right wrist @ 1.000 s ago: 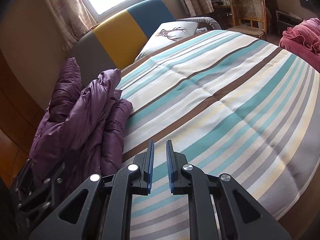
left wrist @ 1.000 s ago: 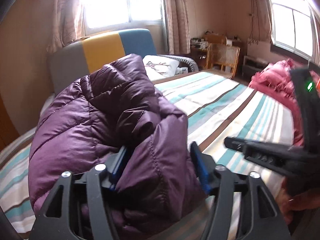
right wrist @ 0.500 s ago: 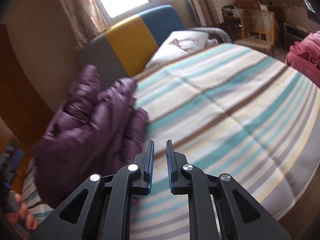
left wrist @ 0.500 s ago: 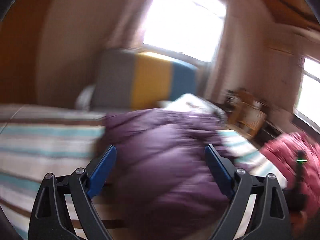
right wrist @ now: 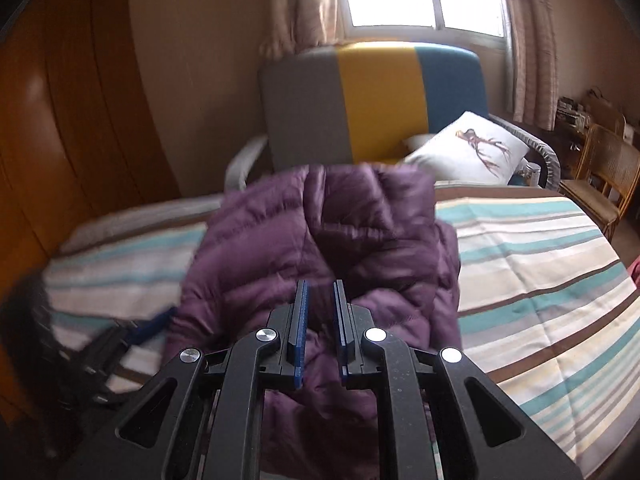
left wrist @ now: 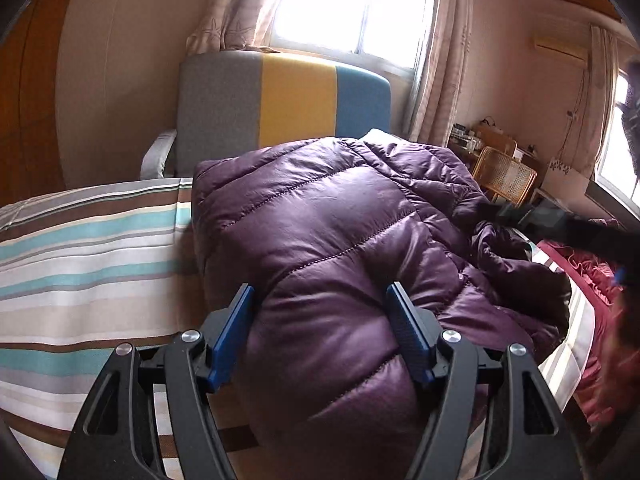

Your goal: Fold large clothes

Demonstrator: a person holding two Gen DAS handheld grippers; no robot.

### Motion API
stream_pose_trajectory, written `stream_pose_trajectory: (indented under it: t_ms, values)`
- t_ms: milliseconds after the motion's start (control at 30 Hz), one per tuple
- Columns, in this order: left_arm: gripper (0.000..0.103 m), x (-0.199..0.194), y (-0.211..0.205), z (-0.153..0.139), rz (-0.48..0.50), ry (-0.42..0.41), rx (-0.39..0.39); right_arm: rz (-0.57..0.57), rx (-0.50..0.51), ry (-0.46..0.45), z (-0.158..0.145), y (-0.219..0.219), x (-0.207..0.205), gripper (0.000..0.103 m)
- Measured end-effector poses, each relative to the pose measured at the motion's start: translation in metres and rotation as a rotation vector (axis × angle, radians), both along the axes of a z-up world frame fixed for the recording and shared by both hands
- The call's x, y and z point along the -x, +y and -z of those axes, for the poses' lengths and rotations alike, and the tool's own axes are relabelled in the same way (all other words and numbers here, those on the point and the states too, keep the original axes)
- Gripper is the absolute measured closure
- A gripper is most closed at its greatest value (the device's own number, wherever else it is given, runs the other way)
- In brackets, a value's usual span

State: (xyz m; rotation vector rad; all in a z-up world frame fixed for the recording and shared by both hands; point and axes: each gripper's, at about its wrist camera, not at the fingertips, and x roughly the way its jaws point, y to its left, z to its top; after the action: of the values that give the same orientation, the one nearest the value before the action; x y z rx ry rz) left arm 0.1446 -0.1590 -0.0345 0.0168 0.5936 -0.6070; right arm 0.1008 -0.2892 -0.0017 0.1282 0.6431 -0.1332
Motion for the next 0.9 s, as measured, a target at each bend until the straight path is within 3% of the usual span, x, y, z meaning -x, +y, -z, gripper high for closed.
stream_pose_trajectory:
  t_ms: [100, 200, 333, 433, 500, 567, 667, 800, 900]
  values:
    - [0.036, -0.001, -0.003, -0.004, 0.03, -0.01, -0.018, 0.085, 0.032, 0.044, 0.026, -0.019, 0.0, 0.091]
    - [0.034, -0.002, -0.014, -0.002, 0.077, -0.044, -0.071, 0.136, -0.115, 0.038, 0.055, -0.047, 0.013, 0.092]
    - [0.034, 0.008, -0.024, 0.004, 0.104, -0.091, -0.126, 0.167, -0.184, -0.011, 0.076, -0.056, 0.031, 0.093]
    - [0.034, 0.007, -0.017, 0.002, 0.091, -0.061, -0.097, 0.144, -0.195, -0.015, 0.062, -0.055, 0.034, 0.093]
    - [0.034, 0.003, -0.014, 0.0, 0.082, -0.043, -0.085, 0.135, -0.178, -0.076, 0.037, -0.053, 0.041, 0.093]
    - [0.034, 0.0, -0.013, 0.001, 0.071, -0.03, -0.074, 0.126, -0.134, -0.132, 0.009, -0.045, 0.038, 0.093]
    - [0.034, 0.004, -0.015, 0.001, 0.059, -0.03, -0.08, 0.1, -0.077, -0.135, -0.016, -0.035, 0.015, 0.093]
    - [0.034, 0.007, -0.017, -0.001, 0.055, -0.031, -0.096, 0.097, -0.007, -0.072, -0.019, -0.038, -0.034, 0.093]
    - [0.034, 0.009, -0.018, 0.0, 0.056, -0.028, -0.1, 0.141, 0.025, -0.013, -0.001, -0.054, -0.063, 0.093]
